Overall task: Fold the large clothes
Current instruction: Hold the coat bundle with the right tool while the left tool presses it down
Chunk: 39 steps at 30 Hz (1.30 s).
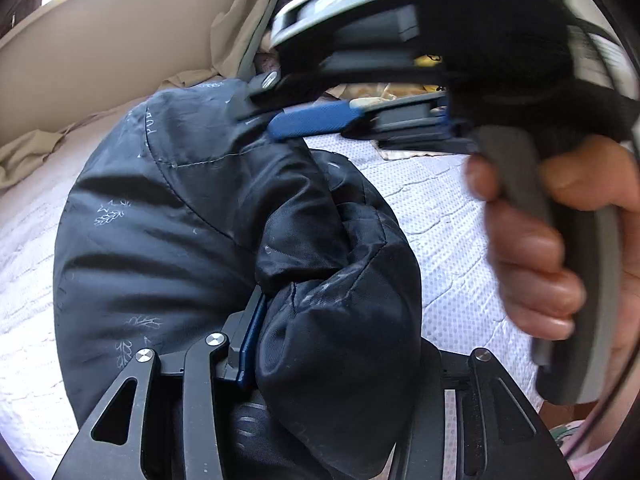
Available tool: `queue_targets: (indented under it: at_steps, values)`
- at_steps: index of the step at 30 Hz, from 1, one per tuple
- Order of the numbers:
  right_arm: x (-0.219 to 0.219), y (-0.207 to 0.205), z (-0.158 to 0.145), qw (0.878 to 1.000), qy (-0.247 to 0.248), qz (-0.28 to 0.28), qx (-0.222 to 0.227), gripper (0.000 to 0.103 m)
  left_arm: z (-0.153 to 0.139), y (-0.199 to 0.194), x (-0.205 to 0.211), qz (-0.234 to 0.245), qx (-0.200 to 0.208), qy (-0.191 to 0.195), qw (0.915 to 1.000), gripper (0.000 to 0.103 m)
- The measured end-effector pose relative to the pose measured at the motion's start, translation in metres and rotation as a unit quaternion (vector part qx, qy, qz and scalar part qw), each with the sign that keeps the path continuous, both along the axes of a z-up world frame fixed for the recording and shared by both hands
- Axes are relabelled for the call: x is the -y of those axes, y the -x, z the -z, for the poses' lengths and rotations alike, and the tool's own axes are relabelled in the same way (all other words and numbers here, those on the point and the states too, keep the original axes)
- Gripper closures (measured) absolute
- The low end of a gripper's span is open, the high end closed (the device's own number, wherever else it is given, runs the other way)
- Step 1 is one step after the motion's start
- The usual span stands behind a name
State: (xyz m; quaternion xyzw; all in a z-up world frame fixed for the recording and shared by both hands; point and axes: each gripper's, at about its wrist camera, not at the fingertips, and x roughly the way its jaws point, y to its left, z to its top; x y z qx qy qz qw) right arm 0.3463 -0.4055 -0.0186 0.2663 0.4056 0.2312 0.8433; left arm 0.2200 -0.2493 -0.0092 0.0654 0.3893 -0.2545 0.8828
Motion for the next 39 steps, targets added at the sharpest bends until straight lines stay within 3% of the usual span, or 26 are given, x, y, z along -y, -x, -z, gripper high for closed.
queue_targets:
  at_steps: [3, 5, 12, 17, 20, 23, 26, 29, 32, 33, 37, 39]
  values:
    - [-0.011, -0.018, 0.017, 0.999, 0.024, -0.004, -0.035, 0.088, -0.006, 0.003, -0.004, 0.008, -0.003, 0.006, 0.9999, 0.041]
    - [-0.017, -0.022, 0.027, 0.997, 0.05, -0.003, -0.055, 0.103, -0.014, 0.009, -0.008, 0.019, -0.007, 0.007, 0.9998, 0.035]
    - [-0.032, -0.025, 0.044, 0.986, 0.153, 0.012, -0.068, 0.103, -0.05, 0.038, -0.056, 0.059, -0.014, 0.024, 0.9979, 0.025]
    - [-0.027, -0.026, 0.049, 0.984, 0.161, 0.028, -0.074, 0.103, -0.071, 0.032, -0.106, 0.022, 0.0, 0.047, 0.9986, 0.025]
    - [-0.027, -0.028, 0.054, 0.979, 0.181, 0.039, -0.082, 0.103, -0.056, 0.009, -0.124, -0.008, -0.032, 0.051, 0.9982, 0.027]
    - [-0.029, -0.028, 0.053, 0.978, 0.185, 0.044, -0.083, 0.103, -0.03, -0.005, -0.121, 0.009, -0.076, 0.051, 0.9957, 0.026]
    - [-0.033, -0.026, 0.049, 0.974, 0.206, 0.05, -0.084, 0.103, -0.021, -0.004, -0.109, 0.023, -0.065, 0.032, 0.9971, 0.022]
    - [-0.031, -0.016, 0.034, 0.969, 0.22, 0.075, -0.079, 0.102, -0.018, -0.01, -0.11, 0.028, -0.061, 0.038, 0.997, 0.021]
    - [-0.031, 0.007, 0.003, 0.963, 0.243, 0.111, -0.035, 0.092, -0.012, -0.008, -0.114, 0.028, -0.058, 0.049, 0.9967, 0.021]
    - [-0.033, 0.019, -0.009, 0.966, 0.234, 0.108, -0.015, 0.092, -0.01, -0.01, -0.114, 0.024, -0.061, 0.053, 0.9965, 0.021]
    - [-0.055, 0.051, -0.034, 0.985, 0.168, 0.032, 0.015, 0.087, -0.008, -0.009, -0.099, 0.027, -0.048, 0.031, 0.998, 0.016]
    - [-0.074, 0.058, -0.033, 0.98, 0.197, -0.009, 0.016, 0.081, -0.004, -0.006, -0.092, 0.028, -0.038, 0.015, 0.9988, 0.013]
